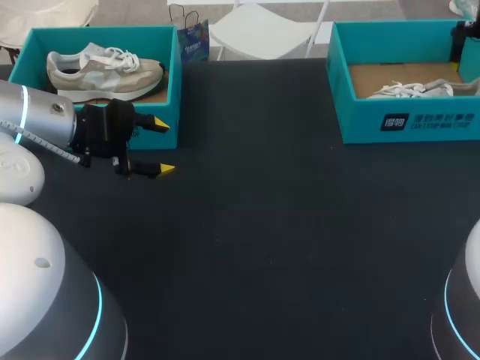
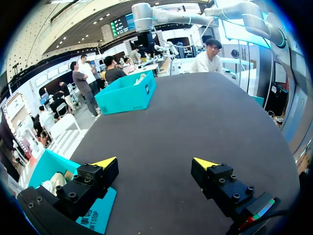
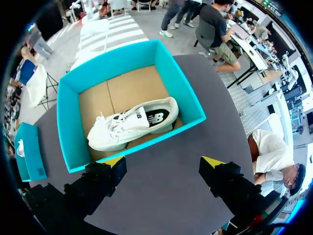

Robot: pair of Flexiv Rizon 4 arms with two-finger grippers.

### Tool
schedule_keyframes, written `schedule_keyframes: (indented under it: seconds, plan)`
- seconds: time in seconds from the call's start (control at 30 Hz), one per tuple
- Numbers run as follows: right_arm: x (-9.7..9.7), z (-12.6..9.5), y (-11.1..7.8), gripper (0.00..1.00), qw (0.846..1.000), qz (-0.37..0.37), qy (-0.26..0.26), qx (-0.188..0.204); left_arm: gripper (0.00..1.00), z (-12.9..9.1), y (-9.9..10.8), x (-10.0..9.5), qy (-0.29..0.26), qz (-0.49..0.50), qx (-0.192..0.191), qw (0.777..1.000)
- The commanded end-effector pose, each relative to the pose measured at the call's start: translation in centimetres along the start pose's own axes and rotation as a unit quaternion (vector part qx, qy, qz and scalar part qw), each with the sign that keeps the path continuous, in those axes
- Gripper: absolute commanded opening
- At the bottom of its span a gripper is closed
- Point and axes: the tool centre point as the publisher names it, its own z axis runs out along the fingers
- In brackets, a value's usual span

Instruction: Take the shoe out of the shoebox, open the shoe tongue, remove and reinsert the insole, then place the shoe into the shoebox

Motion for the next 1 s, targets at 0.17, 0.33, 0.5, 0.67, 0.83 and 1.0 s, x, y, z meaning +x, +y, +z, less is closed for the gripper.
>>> schedule_keyframes:
  seconds: [0.17,0.33,0.5,0.67,0.83,1.0]
  plan:
    - [0.3,-0.2,-0.6,1.00,1.000,-0.029,0.001,-0.001,1.00,0.0,0.0,0.0,0.000,0.000,-0.002,1.000]
    - [1.1,-0.8,-4.1,1.00,0.996,-0.082,0.017,0.012,1.00,-1.3,0.3,-0.8,0.016,0.040,-0.004,0.999]
    - [0.1,0.3,-6.4,1.00,0.997,-0.066,0.024,0.042,1.00,-3.8,1.4,-3.7,0.110,0.212,0.009,0.971]
    - [0.1,0.3,-6.4,1.00,0.997,-0.066,0.024,0.042,1.00,-5.2,2.2,-7.3,0.223,0.341,-0.032,0.913]
    - [0.1,0.3,-6.4,1.00,0.997,-0.066,0.024,0.042,1.00,-7.5,0.5,-10.0,0.316,0.412,-0.060,0.853]
    - [0.1,0.3,-6.4,1.00,0.997,-0.066,0.024,0.042,1.00,-9.0,-0.3,-11.3,0.373,0.447,-0.127,0.803]
